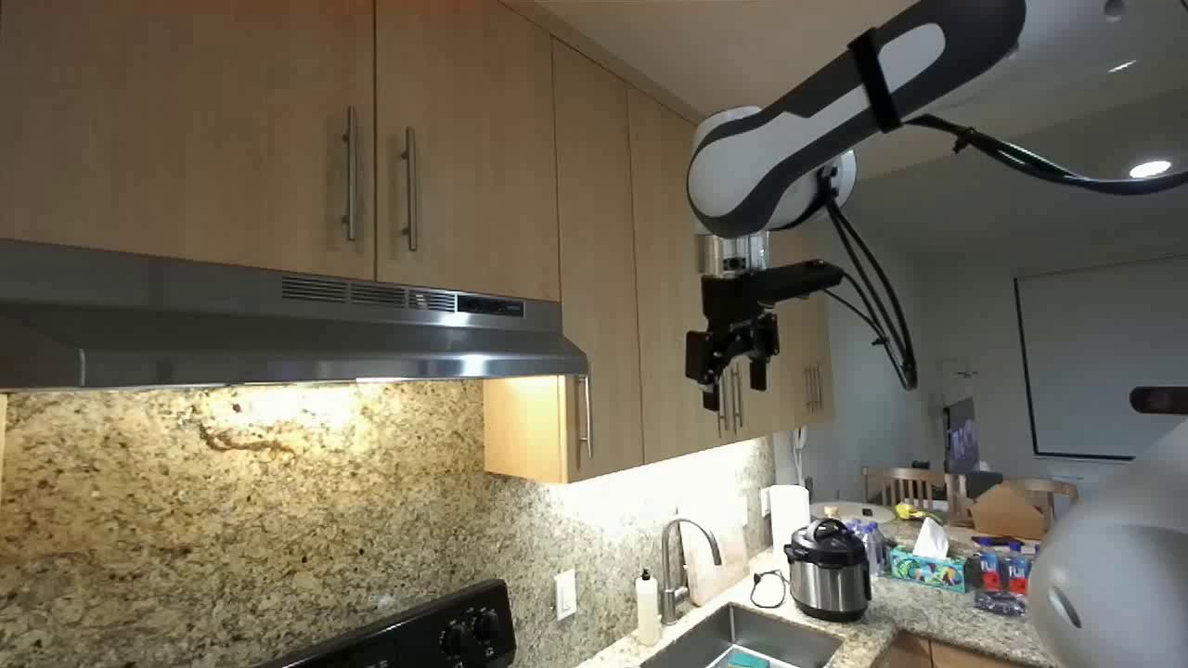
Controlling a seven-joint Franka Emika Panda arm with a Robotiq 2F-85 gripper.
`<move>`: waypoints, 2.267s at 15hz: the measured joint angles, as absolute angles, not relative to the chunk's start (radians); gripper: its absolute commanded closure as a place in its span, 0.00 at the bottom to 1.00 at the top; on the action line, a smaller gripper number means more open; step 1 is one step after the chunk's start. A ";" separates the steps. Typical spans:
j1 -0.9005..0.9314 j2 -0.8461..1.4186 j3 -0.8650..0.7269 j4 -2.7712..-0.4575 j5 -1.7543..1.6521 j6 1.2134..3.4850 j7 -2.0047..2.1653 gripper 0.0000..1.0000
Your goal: Turn off the light above the stove
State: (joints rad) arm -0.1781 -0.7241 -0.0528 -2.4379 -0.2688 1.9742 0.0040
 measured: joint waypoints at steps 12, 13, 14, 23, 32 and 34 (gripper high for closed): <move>-0.170 -0.724 -0.054 -2.436 -0.269 1.975 0.004 0.00; -0.163 -0.724 -0.054 -2.434 -0.269 1.977 0.004 0.00; -0.155 -0.723 -0.054 -2.432 -0.269 1.982 0.004 0.00; -0.078 -0.641 -0.060 -2.368 -0.260 2.186 0.004 0.00; -0.056 -0.577 -0.053 -2.306 -0.259 2.428 0.004 0.00; -0.056 -0.577 -0.053 -2.306 -0.259 2.429 0.004 0.00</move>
State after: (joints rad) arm -0.0560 -0.5765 -0.0529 -2.3064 -0.2593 2.4286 0.0039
